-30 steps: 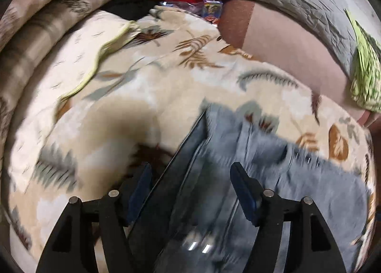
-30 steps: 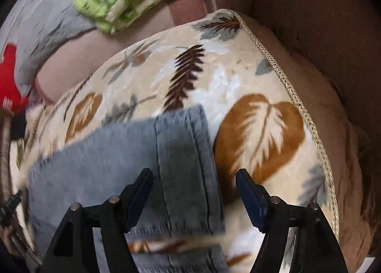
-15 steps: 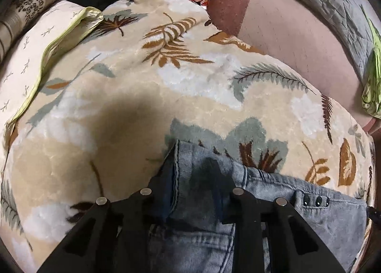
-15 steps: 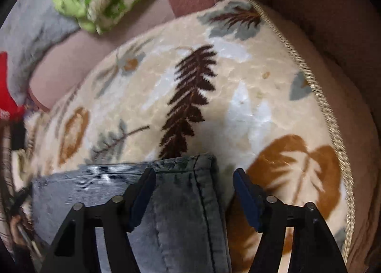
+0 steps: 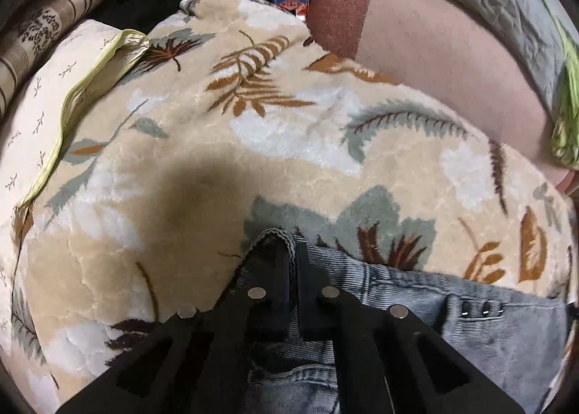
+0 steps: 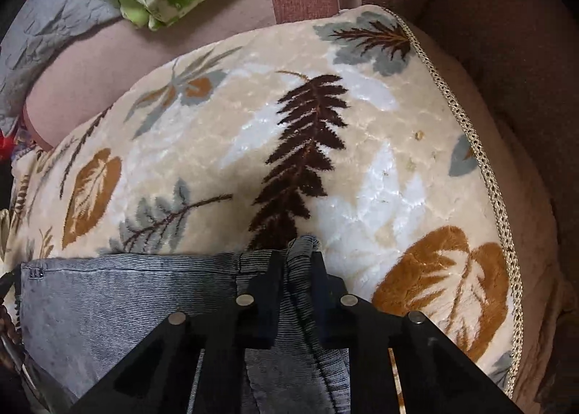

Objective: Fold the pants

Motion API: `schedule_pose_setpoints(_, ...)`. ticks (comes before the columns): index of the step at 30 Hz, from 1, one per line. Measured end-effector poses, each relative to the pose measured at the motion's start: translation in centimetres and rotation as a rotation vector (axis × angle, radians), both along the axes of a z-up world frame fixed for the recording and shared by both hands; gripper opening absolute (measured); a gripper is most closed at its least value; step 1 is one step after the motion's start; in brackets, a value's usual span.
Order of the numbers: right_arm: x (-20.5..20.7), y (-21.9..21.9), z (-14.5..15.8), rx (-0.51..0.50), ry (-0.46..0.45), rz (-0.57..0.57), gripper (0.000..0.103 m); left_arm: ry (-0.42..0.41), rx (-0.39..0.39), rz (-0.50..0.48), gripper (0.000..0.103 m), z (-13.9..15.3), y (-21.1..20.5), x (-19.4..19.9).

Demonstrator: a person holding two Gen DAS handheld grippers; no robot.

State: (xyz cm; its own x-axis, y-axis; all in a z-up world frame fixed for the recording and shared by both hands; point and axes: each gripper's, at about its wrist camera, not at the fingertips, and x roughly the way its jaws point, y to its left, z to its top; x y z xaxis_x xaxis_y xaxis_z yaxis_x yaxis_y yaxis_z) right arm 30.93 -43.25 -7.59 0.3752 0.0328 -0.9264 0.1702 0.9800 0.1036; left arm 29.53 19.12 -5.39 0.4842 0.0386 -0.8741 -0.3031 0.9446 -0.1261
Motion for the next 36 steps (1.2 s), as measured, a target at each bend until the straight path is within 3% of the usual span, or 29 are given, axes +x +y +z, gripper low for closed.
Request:
schedule_pose_setpoints(5, 0.1, -0.3, 0.6, 0.020, -0.031, 0.002, 0.015, -0.043, -0.018, -0.026, 0.002, 1.4, 0.3, -0.3)
schedule_pose_setpoints(11, -0.1, -0.5, 0.7, 0.070, -0.015, 0.028, 0.019, -0.035, -0.066, -0.029, 0.003, 0.5, 1.1, 0.0)
schedule_pose_setpoints(12, -0.1, -0.6, 0.7, 0.068, -0.008, 0.031, 0.029, -0.033, -0.084, -0.030, 0.003, 0.3, 1.2, 0.1)
schedule_pose_setpoints(13, -0.1, -0.8, 0.6, 0.069, -0.001, 0.031, 0.049, -0.026, -0.104, -0.028, 0.003, 0.1, 1.4, 0.2)
schedule_pose_setpoints(15, -0.2, -1.2, 0.7, 0.098, -0.007, 0.009, 0.070, -0.005, -0.126, -0.011, 0.021, -0.4, 1.7, 0.4)
schedule_pose_setpoints(17, -0.1, -1.3, 0.6, 0.121, -0.017, 0.002, 0.070, 0.001, -0.154, 0.004, 0.031, -0.8, 2.0, 0.6)
schedule_pose_setpoints(20, 0.7, -0.8, -0.3, 0.111, 0.006, 0.010, 0.068, -0.005, -0.130, -0.002, 0.030, -1.0, 1.6, 0.7)
schedule_pose_setpoints(21, 1.1, -0.4, -1.0, 0.093, 0.027, 0.014, 0.048, 0.003, -0.097, -0.008, 0.006, -1.0, 1.3, 0.8)
schedule_pose_setpoints(24, 1.3, -0.1, -1.2, 0.055, 0.031, -0.002, 0.023, 0.029, -0.053, -0.012, 0.002, -1.0, 0.9, 0.9)
schedule_pose_setpoints(25, 1.2, 0.0, -1.0, 0.051, 0.024, 0.001, 0.021, 0.023, -0.052, -0.008, 0.002, -0.8, 1.0, 0.8)
schedule_pose_setpoints(30, -0.3, 0.0, 1.7, 0.049, -0.062, -0.012, 0.019, -0.054, -0.070, -0.010, 0.002, 2.6, 1.6, -0.9)
schedule_pose_setpoints(36, -4.1, -0.1, 7.4, 0.112, -0.233, -0.018, 0.019, -0.198, -0.111, -0.025, 0.002, 9.2, 1.8, -6.3)
